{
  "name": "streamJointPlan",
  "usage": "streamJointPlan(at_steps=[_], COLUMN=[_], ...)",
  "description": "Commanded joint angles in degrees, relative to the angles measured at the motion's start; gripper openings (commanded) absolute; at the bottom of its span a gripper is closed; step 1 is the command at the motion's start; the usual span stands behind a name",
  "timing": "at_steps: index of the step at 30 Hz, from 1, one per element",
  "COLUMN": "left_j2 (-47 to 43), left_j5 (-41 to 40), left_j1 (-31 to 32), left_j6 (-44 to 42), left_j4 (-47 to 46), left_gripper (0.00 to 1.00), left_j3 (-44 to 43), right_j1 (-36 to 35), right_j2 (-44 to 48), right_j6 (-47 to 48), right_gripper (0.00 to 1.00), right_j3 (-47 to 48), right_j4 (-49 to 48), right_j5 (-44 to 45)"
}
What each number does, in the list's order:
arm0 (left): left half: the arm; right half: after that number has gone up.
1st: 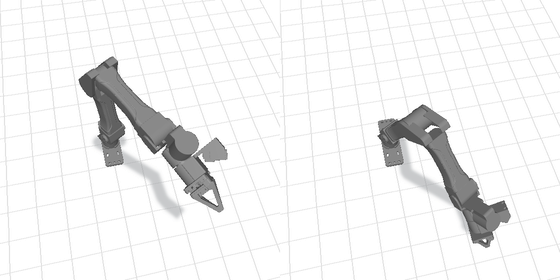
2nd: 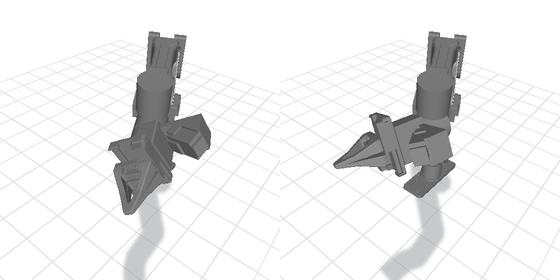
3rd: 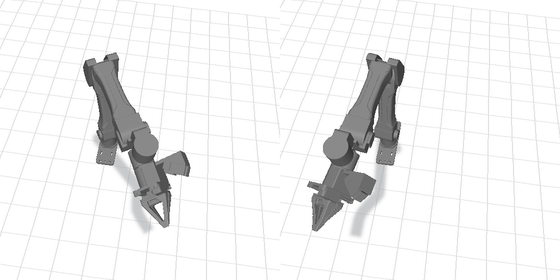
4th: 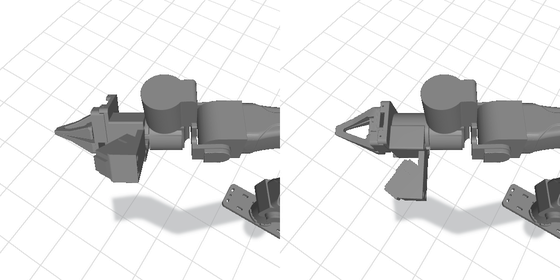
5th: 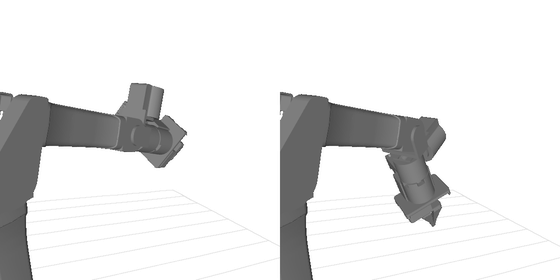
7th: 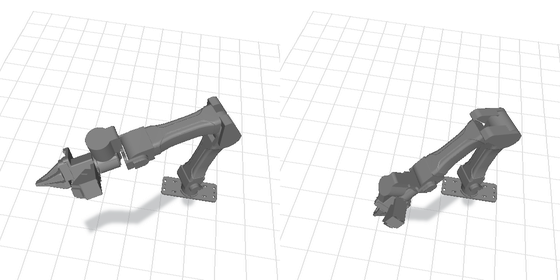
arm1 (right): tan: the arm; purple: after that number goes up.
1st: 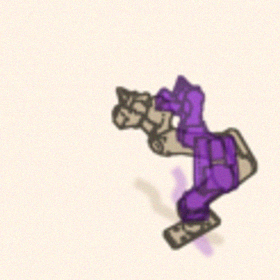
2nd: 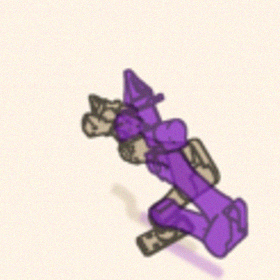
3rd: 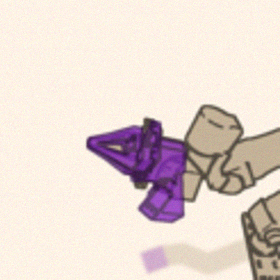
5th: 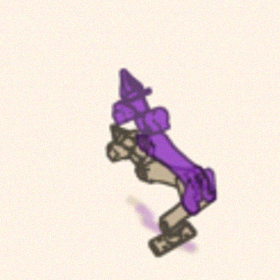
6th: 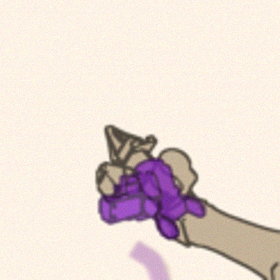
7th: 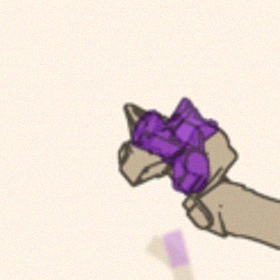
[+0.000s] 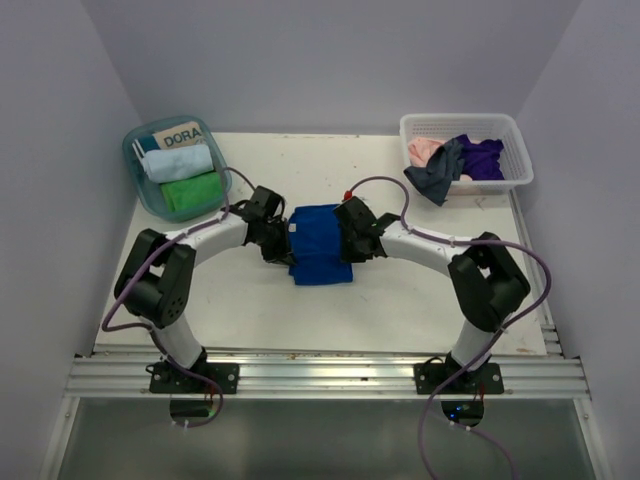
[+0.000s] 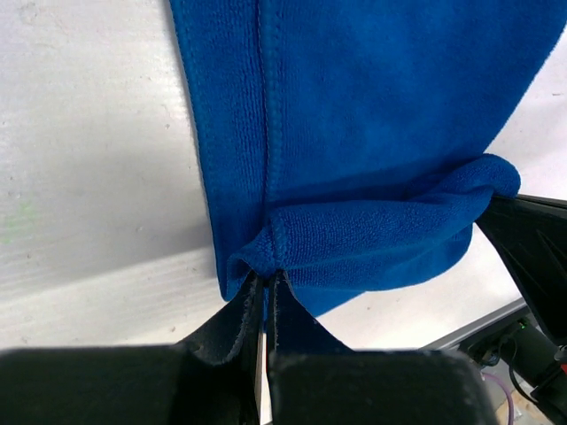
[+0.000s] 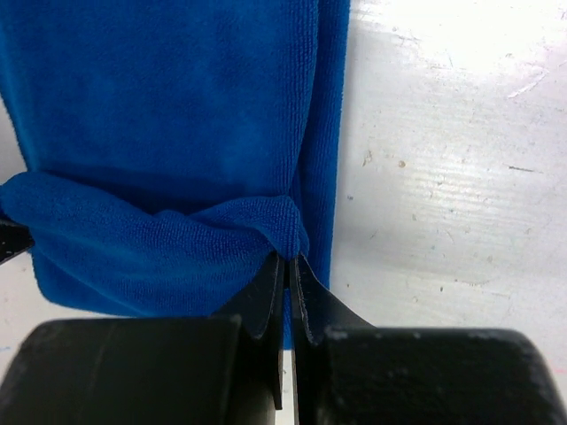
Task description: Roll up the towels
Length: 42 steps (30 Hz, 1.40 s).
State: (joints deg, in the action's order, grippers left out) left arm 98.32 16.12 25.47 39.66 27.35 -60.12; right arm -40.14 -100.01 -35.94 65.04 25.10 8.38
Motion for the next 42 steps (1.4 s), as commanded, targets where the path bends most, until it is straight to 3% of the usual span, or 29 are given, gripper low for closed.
streamJointPlan(at_steps=[1,6,8,13,18,27,34,38,39,42], left_j2=[2.04,1.00,-0.85,-9.71,-14.03,-8.69,-2.79,0.02,0.03,-0.06], left_j5=[-2.32,-2.85,-2.94,-5.74,-5.15,0.58,-6.62,-5.58,-4.96,-5.65], left_j1=[-0.86,-0.69,-0.78,-0.51,1.24,4.41,3.97,3.79,3.88,3.88], left_j6=[-0.29,-0.72,-0.81,0.77,2.79,6.48,4.55,4.29,4.29,3.94], left_j4=[-1.60,-1.34,-1.42,-3.71,-6.52,-17.68,-16.73,-16.19,-16.19,-14.27], left_gripper=[0.00,0.02,0.16,0.28,0.26,0.16,0.13,0.09,0.09,0.09], left_j3=[-2.28,-2.81,-2.55,0.78,2.90,6.68,5.54,4.57,4.40,3.09], right_j1=[1.03,1.29,1.20,1.38,1.56,2.17,2.44,2.17,1.91,0.24], right_j2=[-2.03,-3.53,-3.79,-4.67,-4.32,-4.06,-2.30,1.65,2.61,5.96], right_j6=[1.05,0.88,0.44,-0.09,-0.36,-0.62,0.08,1.75,2.19,2.81], right_gripper=[0.00,0.00,0.00,0.00,0.00,0.00,0.00,0.27,0.38,0.47], right_j3=[2.11,2.11,2.11,2.91,2.20,1.85,0.71,0.09,0.27,1.76], right_j4=[-0.76,-1.20,-0.85,0.56,0.21,0.38,0.91,0.56,0.82,2.58], right_j5=[2.16,2.08,2.16,3.04,3.22,2.78,2.87,1.12,1.11,4.44])
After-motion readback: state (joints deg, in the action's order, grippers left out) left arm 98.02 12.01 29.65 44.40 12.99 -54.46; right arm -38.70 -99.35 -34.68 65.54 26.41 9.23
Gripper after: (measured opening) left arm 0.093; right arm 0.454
